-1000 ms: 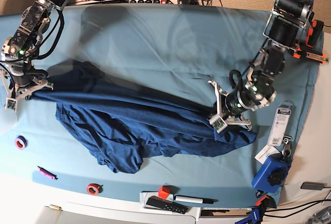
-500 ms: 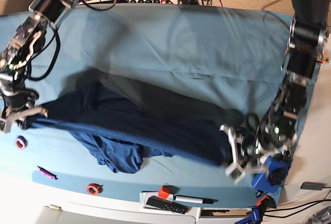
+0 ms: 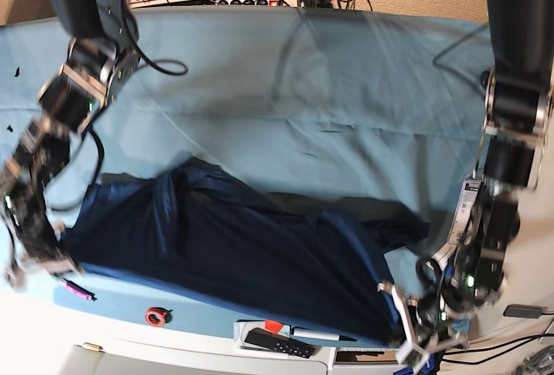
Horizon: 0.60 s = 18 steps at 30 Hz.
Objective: Layout the t-shirt on the table in an organized manner, then fold the t-shirt properly
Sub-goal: 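Lift the shirt with both grippers and swing it toward the table edge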
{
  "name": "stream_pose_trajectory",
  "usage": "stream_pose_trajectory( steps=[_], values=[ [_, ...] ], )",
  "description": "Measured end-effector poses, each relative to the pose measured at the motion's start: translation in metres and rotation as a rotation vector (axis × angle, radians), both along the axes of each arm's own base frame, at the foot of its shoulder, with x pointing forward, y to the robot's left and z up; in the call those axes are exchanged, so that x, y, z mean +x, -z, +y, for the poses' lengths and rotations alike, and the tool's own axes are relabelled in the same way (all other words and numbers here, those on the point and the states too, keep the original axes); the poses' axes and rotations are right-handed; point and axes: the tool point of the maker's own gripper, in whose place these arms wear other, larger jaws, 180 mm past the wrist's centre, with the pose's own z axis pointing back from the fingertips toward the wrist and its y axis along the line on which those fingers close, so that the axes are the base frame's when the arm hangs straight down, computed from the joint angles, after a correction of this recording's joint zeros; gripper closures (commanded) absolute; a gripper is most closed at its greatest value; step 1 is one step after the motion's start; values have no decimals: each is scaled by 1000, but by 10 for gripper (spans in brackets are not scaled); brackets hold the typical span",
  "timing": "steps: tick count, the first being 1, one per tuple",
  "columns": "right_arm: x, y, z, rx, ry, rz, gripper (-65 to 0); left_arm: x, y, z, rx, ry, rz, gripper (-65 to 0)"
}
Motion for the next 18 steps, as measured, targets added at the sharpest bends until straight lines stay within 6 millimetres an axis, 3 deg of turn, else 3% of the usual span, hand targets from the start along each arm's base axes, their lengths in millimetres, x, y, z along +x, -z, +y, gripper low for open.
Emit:
stream_pose_trajectory(
  steps=[4,9,13,18],
  values=[
    [34,-18,36,-42,-107,-2,0,19,-23,-2,-23,-18,-14,0],
    [66,-51,63,-187,-174,11,0,34,-77,-3,-28,-18,-103,0],
    [82,-89,62,-246,-145,-26,0,41,-116,0,-21,-24,-162,0],
    [89,-138,57,-261,-121,-106,0,43,-158,-1,-44,-19,-224,0]
  ],
)
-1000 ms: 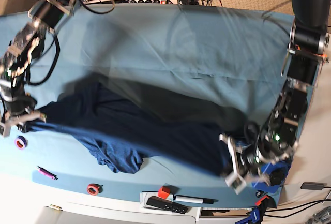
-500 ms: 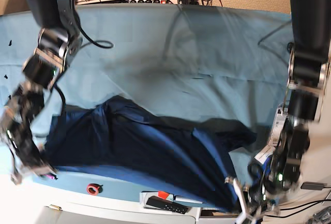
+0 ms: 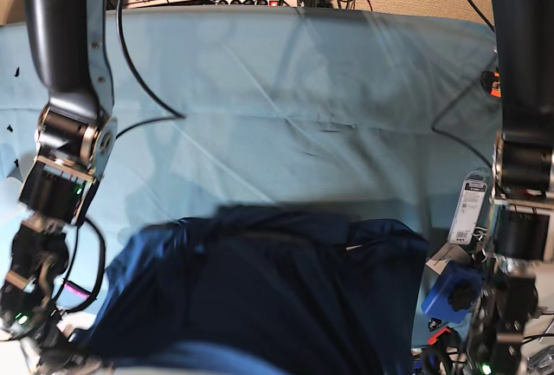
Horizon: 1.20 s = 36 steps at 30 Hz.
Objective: Layout the t-shirt on the table in an organized manner, then fold the t-shirt properly
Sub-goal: 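Lift the shirt with both grippers and swing it toward the table edge, then lower the shirt onto the table with both grippers and release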
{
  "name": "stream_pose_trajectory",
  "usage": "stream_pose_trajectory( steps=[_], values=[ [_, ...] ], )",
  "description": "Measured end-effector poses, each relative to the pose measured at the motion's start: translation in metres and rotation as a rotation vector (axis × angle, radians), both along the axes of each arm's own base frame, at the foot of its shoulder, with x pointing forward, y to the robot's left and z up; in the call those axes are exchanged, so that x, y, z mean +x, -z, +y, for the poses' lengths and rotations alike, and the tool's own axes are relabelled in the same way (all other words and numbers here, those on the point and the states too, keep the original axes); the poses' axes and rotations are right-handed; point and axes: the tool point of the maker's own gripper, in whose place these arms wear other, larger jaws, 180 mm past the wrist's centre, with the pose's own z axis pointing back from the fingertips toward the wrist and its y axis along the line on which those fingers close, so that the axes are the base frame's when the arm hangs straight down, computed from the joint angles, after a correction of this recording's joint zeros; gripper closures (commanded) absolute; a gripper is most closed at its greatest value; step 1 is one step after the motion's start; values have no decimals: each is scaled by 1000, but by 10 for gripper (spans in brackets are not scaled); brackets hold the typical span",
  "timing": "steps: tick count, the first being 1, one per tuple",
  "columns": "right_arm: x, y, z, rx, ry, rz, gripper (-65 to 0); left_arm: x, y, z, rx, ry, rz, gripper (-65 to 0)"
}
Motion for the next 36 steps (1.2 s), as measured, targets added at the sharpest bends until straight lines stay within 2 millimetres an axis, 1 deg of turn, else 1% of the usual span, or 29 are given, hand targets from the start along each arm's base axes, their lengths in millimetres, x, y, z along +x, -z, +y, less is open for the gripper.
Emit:
stream_pose_trajectory(
  steps=[2,4,8,11,15,18,20,23,26,29,32,36],
  values=[
    [1,-9,-1,-5,3,-15,0,0,-7,2,4,3,2,0],
    [1,-10,-1,-9,5,-16,0,-2,-9,1,21,23,8,0],
    [-1,-4,-4,-27,17,8,0,-4,-9,8,0,22,24,0],
    [-3,5,-6,-27,21,40,0,-6,-3,17,-20,18,55,0],
    [-7,23,-8,-27,25,90,0,-14,16,31,-29,36,119,0],
    [-9,32,-6,-38,8,113,0,-19,29,50,-33,17,160,0],
    [-11,43,-5,-42,-5,140,0,-25,38,61,-41,18,194,0],
    [-18,69,-3,-48,-21,211,0,-38,61,77,-46,42,258,0],
    [-24,88,-3,-50,-25,260,0,-52,83,91,-72,59,322,0],
    [-27,98,-2,-32,-36,273,0,-68,106,99,-87,87,392,0],
    [-33,114,4,4,-62,313,0,-79,127,103,-105,107,437,0],
    [-43,135,13,17,-115,379,0,-88,140,111,-107,98,480,0]
  ],
)
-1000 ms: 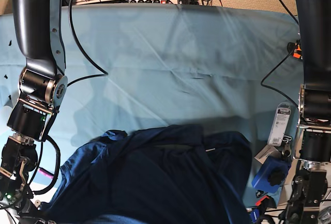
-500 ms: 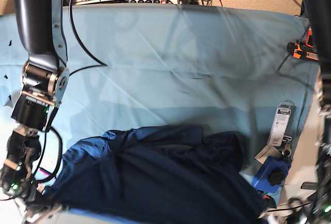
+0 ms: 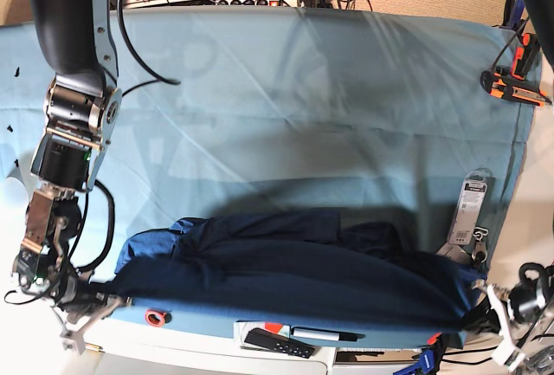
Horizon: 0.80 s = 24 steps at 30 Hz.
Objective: Layout the t-shirt on the table in an organized manner, then fold the t-shirt properly
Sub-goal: 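Lower the shirt onto the table with both grippers and release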
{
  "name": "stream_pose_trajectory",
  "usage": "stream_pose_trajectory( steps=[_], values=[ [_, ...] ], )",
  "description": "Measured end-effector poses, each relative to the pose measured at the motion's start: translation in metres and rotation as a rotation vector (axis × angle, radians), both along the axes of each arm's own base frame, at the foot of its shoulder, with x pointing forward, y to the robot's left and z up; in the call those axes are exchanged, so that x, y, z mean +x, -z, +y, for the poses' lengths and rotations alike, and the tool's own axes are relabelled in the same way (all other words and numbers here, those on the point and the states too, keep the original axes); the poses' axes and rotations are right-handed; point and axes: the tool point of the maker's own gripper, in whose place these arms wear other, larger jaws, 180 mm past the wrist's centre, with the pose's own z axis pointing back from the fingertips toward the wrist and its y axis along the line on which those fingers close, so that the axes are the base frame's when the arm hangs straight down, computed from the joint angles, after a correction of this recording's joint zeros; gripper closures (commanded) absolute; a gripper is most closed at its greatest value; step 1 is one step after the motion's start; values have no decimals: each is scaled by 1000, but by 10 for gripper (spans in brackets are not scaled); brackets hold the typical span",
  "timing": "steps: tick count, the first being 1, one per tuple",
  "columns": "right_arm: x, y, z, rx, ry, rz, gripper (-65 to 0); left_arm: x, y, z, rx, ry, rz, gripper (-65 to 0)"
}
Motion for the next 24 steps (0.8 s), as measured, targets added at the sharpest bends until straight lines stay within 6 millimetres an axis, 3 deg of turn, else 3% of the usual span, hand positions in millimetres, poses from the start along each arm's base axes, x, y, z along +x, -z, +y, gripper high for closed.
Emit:
stream_pose_trajectory(
  steps=[6,13,16,24],
  values=[
    [-3,5,-7,-11,-11,-7,0,-3,-9,15,-3,-23,-3,0],
    [2,-34,-44,-35,59,-132,0,6,-54,19,-12,-20,-93,0],
    [9,-61,-48,-34,69,-185,0,14,-88,17,-30,-15,-175,0],
    [25,-170,-45,11,66,-397,0,23,-189,17,-23,-24,-385,0]
  ],
)
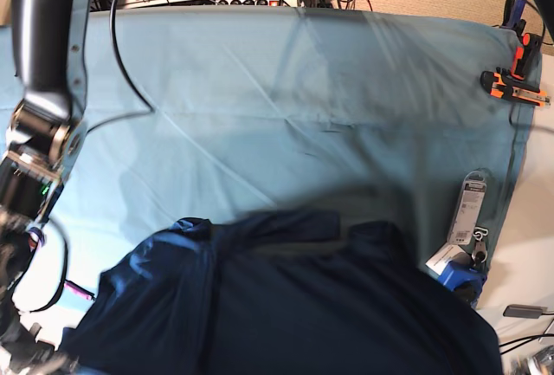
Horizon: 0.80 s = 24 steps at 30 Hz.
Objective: Layout the t-shirt on the table in an organized manner, then fold the t-shirt properly
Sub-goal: 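Lower the shirt onto the table with both grippers and release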
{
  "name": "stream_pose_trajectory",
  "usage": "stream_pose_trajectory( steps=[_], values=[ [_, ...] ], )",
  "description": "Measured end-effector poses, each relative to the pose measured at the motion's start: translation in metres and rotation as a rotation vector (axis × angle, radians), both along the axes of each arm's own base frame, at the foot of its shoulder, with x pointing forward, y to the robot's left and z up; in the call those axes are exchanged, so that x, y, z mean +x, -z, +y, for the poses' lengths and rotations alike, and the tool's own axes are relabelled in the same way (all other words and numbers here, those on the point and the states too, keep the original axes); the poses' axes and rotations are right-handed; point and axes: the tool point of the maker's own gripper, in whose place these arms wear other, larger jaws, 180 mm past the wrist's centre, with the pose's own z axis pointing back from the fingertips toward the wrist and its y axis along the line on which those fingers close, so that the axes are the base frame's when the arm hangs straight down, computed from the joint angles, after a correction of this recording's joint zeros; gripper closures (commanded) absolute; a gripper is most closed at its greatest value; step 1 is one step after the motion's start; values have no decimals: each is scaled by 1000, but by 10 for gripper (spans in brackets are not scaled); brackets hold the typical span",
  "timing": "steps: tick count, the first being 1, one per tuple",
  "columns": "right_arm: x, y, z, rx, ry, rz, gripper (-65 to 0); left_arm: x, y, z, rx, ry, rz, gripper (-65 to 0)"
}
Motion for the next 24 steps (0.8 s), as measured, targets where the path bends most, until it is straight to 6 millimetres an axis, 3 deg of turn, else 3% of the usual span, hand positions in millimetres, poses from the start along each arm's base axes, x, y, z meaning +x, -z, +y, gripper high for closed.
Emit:
stream_pose_trajectory(
  steps=[2,5,14,16,24],
  values=[
    [1,-21,1,10,-2,-41,0,1,-13,0,-19,-8,-37,0],
    [1,-43,2,11,-4,-80,0,2,-7,2,-13,-13,-25,0],
    [1,-79,5,5,-5,-156,0,2,-4,1,-12,-14,-22,0],
    [0,-75,5,7,-7,-137,0,2,-4,1,-11,-15,-20,0],
    [0,-14,12,19,-43,15,0,2,3,3,6,-23,12,0]
  ],
)
